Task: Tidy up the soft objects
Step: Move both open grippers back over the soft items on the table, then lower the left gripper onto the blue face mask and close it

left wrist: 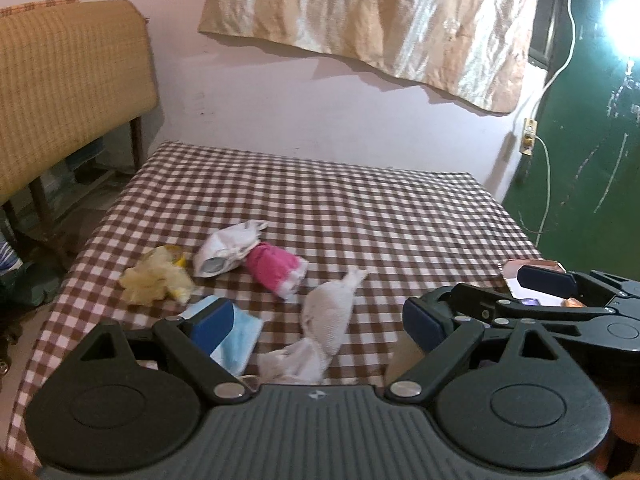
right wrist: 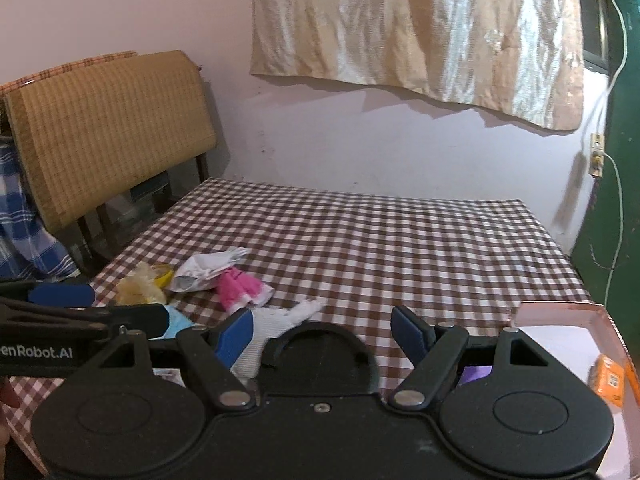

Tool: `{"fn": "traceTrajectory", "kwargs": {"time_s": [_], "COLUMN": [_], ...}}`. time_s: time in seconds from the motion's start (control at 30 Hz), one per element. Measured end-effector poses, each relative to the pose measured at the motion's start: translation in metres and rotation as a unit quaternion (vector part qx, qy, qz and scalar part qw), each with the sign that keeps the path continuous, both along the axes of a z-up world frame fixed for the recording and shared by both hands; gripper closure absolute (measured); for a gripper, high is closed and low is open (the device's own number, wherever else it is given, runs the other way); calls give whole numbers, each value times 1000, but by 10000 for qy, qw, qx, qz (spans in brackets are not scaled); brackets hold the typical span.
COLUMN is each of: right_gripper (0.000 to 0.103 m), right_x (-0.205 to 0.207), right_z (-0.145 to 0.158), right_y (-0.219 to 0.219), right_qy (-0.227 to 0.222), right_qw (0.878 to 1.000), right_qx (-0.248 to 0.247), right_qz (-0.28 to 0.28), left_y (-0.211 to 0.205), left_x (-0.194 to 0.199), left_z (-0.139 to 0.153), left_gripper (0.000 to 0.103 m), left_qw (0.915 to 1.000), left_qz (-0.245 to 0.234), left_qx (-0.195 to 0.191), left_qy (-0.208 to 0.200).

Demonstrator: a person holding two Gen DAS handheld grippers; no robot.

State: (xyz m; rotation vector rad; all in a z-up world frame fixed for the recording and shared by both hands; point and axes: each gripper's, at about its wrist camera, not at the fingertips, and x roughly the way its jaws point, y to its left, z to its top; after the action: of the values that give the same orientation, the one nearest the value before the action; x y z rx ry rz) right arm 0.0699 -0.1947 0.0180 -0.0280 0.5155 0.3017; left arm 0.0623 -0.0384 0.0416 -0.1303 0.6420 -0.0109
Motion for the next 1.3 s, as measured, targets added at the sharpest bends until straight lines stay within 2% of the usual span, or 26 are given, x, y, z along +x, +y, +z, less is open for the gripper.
{"fn": "traceTrajectory", "kwargs": {"time_s": [0.67,0.97,1.3], "right_gripper": [14,14,14], "right_x": [-3,-16,-36], "right_z": [-16,-28,-45], "right_y": [68,80,92], "right_qy": [117,135,104], "right_qw": [9984,9973,9950], "right_qx": [115,226,-42], "right_qz": [545,678,995], "left_y": [63,89,102], "left_x": [-27,-29,-20], "left_z": [-15,-38,-62], "left_gripper": [8,4,3], "left_qw": [9989,9969,9950], "left_qz": [371,642,740], "left_qx": [-300,-334,-332], "left_qy": [48,299,584]}}
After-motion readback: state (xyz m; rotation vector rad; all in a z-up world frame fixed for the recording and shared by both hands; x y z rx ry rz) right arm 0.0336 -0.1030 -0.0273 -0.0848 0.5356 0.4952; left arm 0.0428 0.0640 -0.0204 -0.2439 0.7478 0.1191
